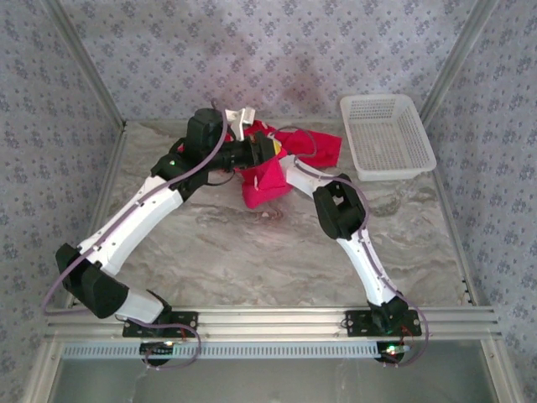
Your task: Fold the inside-out t-shirt
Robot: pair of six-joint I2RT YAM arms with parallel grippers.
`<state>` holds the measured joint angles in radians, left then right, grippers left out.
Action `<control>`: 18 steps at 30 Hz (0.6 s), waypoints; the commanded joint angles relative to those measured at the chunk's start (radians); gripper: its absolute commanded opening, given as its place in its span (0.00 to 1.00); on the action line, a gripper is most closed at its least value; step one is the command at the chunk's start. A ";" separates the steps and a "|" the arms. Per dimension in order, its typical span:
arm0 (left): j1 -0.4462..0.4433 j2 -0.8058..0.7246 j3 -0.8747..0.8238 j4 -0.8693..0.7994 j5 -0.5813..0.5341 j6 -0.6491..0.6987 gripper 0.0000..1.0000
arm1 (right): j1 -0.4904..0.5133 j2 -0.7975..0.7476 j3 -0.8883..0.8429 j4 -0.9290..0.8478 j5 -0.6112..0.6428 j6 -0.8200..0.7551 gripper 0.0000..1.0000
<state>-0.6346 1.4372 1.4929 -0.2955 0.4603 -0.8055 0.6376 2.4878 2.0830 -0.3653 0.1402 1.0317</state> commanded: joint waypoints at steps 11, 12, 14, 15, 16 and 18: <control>0.266 -0.007 -0.129 0.088 0.103 -0.004 0.00 | -0.028 -0.383 -0.405 -0.094 -0.217 -0.324 0.00; 0.293 0.020 -0.128 0.082 0.101 0.012 0.00 | -0.029 -0.442 -0.446 -0.105 -0.256 -0.358 0.00; 0.341 0.080 -0.117 0.062 0.104 0.043 0.00 | -0.029 -0.556 -0.515 -0.124 -0.320 -0.411 0.00; 0.369 0.114 -0.111 0.049 0.109 0.056 0.00 | -0.029 -0.617 -0.548 -0.138 -0.361 -0.450 0.00; 0.390 0.146 -0.104 0.042 0.115 0.065 0.00 | -0.030 -0.668 -0.575 -0.148 -0.397 -0.468 0.00; 0.441 0.209 -0.104 0.044 0.125 0.076 0.00 | -0.039 -0.784 -0.630 -0.156 -0.504 -0.499 0.00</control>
<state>-0.2462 1.5784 1.3758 -0.2356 0.5549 -0.7780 0.6044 1.8648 1.4982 -0.4793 -0.1745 0.6559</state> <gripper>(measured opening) 0.041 0.072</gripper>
